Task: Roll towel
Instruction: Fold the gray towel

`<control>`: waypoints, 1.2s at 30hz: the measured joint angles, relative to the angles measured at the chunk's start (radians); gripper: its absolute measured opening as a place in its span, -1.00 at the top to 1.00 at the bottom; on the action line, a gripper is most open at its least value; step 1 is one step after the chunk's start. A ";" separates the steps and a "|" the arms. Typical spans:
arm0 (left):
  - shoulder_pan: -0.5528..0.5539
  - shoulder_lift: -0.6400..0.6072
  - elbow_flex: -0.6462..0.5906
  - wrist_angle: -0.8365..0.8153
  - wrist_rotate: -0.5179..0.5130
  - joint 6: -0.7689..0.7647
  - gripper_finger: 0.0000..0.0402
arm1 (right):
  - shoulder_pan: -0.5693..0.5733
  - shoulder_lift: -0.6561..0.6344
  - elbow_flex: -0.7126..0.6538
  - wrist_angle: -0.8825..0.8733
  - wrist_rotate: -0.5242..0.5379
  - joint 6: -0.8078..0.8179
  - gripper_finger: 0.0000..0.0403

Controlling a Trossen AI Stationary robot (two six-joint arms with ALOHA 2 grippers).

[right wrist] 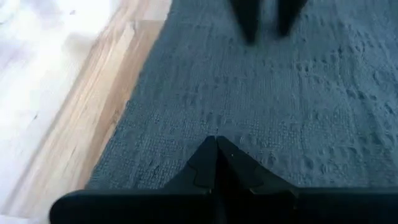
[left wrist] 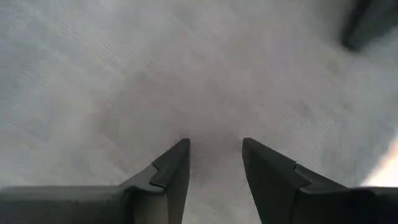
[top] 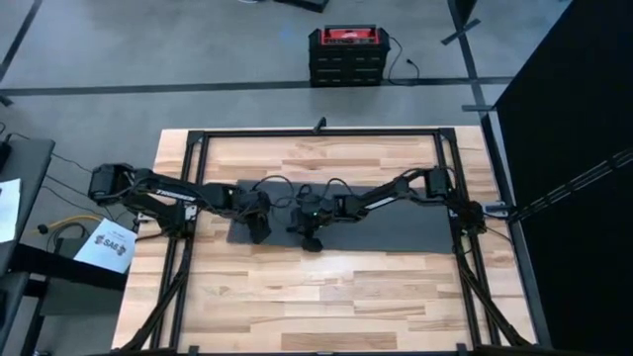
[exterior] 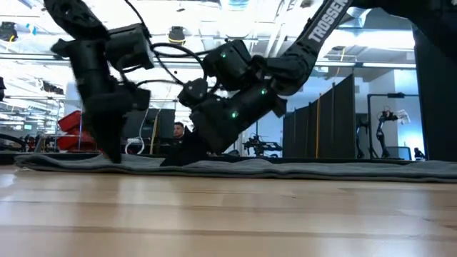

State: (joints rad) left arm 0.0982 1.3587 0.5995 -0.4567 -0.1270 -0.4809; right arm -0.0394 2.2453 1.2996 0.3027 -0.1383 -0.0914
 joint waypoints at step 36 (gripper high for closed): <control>0.159 -0.130 -0.104 0.129 0.076 0.091 0.34 | -0.002 -0.082 0.022 -0.015 0.008 -0.066 1.00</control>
State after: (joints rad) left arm 0.2567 1.2289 0.4957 -0.3275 -0.0513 -0.3904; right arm -0.0416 2.1636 1.3215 0.2877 -0.1304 -0.1578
